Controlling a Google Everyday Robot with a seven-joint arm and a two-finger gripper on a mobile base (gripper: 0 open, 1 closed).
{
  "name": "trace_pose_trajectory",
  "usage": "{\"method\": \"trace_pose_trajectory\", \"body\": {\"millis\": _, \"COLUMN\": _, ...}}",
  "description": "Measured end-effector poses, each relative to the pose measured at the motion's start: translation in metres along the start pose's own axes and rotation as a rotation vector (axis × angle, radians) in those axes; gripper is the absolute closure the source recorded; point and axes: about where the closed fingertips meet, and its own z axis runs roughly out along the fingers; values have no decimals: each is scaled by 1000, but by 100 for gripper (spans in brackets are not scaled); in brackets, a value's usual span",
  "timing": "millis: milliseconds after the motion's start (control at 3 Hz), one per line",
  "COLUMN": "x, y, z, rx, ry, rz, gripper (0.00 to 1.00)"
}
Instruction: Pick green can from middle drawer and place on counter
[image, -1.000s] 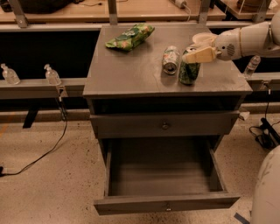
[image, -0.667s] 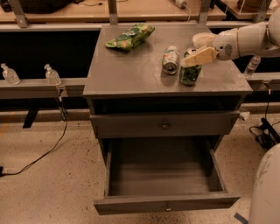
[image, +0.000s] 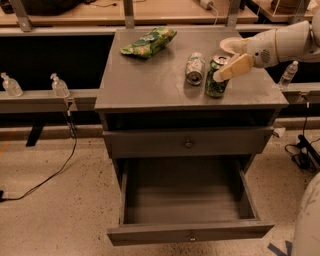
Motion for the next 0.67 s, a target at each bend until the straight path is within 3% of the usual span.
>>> {"method": "trace_pose_trajectory", "body": {"millis": 333, "x": -12, "y": 19, "z": -34, "rx": 53, "ry": 66, "rz": -221, "gripper": 0}}
{"method": "trace_pose_trajectory", "body": {"millis": 667, "x": -22, "y": 33, "z": -59, "rx": 81, "ry": 50, "rz": -356, "gripper": 0}}
